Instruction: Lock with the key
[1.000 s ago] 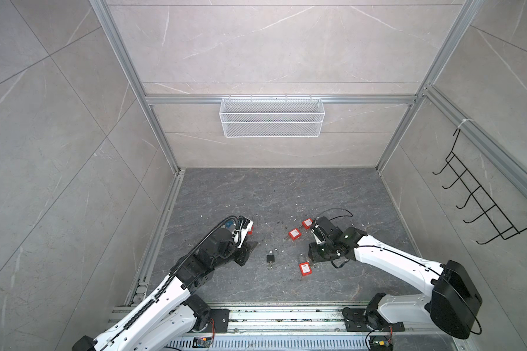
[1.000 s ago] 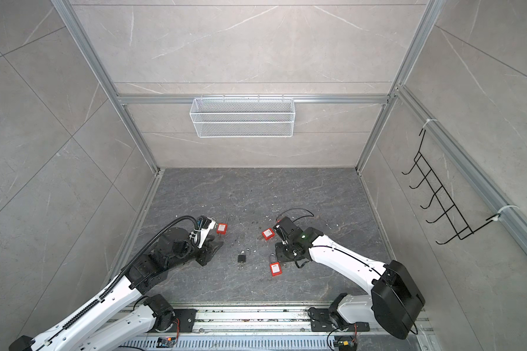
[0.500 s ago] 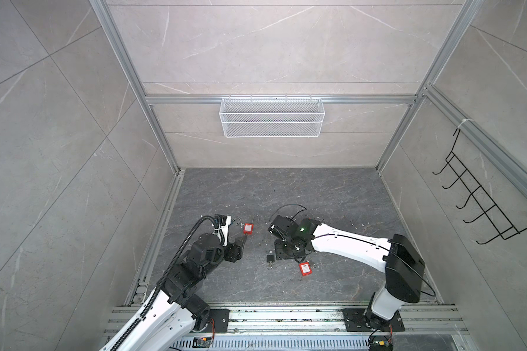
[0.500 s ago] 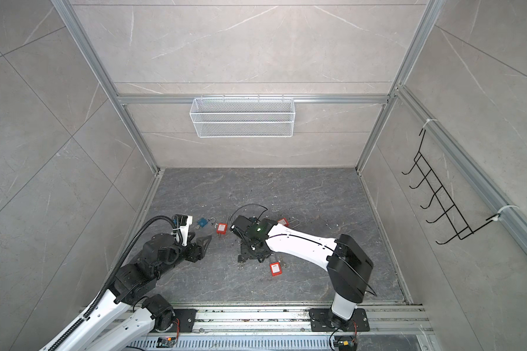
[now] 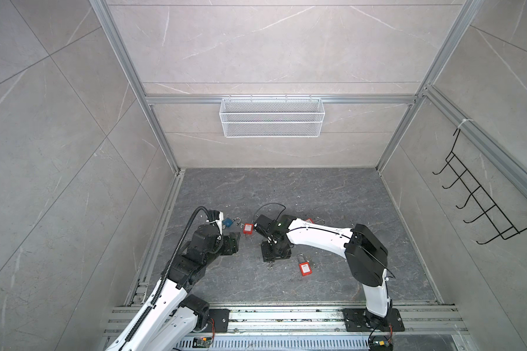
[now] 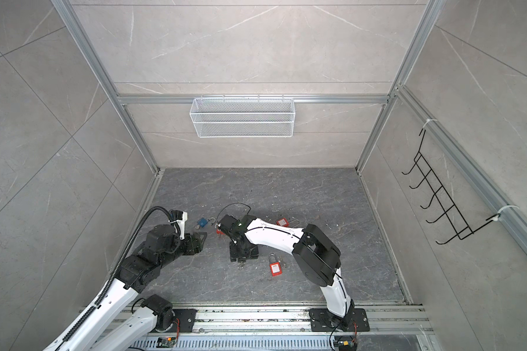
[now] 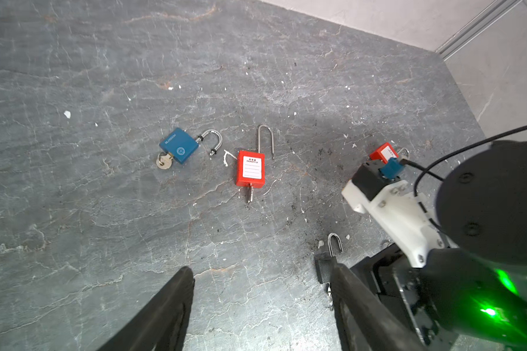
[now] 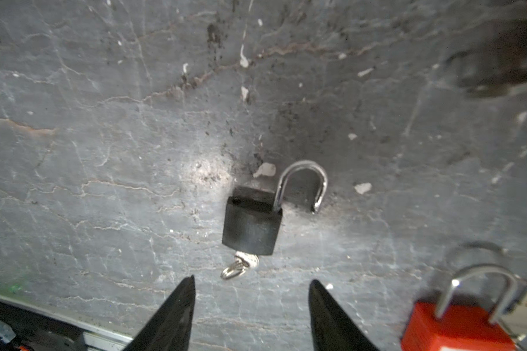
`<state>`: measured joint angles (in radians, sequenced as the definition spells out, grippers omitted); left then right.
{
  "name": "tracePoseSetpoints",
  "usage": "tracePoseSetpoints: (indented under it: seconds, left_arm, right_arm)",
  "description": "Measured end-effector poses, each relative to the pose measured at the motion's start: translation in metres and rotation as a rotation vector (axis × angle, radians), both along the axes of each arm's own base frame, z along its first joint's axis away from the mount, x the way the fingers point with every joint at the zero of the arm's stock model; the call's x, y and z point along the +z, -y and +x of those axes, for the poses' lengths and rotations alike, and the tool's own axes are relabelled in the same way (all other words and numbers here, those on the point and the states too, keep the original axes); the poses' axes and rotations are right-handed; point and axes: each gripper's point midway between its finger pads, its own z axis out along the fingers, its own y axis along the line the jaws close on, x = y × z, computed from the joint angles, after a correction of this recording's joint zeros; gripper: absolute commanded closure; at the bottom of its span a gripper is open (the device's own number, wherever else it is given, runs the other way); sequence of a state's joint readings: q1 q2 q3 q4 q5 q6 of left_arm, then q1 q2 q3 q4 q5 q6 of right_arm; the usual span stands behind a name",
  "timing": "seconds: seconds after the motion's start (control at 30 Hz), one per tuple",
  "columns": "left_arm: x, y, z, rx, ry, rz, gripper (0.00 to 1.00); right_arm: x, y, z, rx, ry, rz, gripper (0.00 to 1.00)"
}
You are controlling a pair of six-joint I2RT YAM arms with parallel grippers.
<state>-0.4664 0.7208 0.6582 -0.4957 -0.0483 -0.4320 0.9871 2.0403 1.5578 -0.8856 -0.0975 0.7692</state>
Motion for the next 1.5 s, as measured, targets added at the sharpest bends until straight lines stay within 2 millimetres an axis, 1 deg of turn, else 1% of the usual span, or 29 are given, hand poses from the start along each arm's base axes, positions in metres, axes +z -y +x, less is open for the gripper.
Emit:
tracePoseSetpoints:
  seconds: [0.1, 0.33, 0.5, 0.7, 0.87, 1.03, 1.3, 1.5]
  left_arm:
    - [-0.004, 0.004, 0.0, -0.017, -0.022, -0.005, 0.27]
    - [-0.003, 0.011, -0.002, -0.054, -0.028, -0.034, 0.27]
    - [-0.005, 0.012, -0.001, -0.062, -0.034, -0.031, 0.27]
    - [-0.01, 0.011, 0.0, -0.058, -0.044, -0.026, 0.27]
    - [-0.014, 0.011, 0.0, -0.059, -0.053, -0.021, 0.27]
    - [-0.016, 0.01, 0.001, -0.056, -0.06, -0.016, 0.27]
    - [-0.018, 0.01, 0.001, -0.058, -0.065, -0.01, 0.27]
    - [-0.018, 0.01, 0.002, -0.057, -0.065, -0.009, 0.27]
  right_arm:
    - [-0.007, 0.0, 0.0, 0.004, -0.026, -0.019, 0.4]
    - [-0.016, 0.003, 0.008, -0.011, -0.059, -0.035, 0.41]
    - [-0.02, -0.001, 0.012, 0.002, -0.068, -0.051, 0.42]
    - [-0.024, -0.001, 0.014, 0.004, -0.079, -0.088, 0.46]
    - [-0.028, 0.006, 0.012, 0.004, -0.095, -0.127, 0.5]
    - [-0.029, 0.011, 0.01, 0.004, -0.099, -0.152, 0.52]
    - [-0.03, 0.012, 0.01, 0.022, -0.094, -0.155, 0.53]
    - [-0.03, 0.011, 0.01, 0.034, -0.098, -0.161, 0.58]
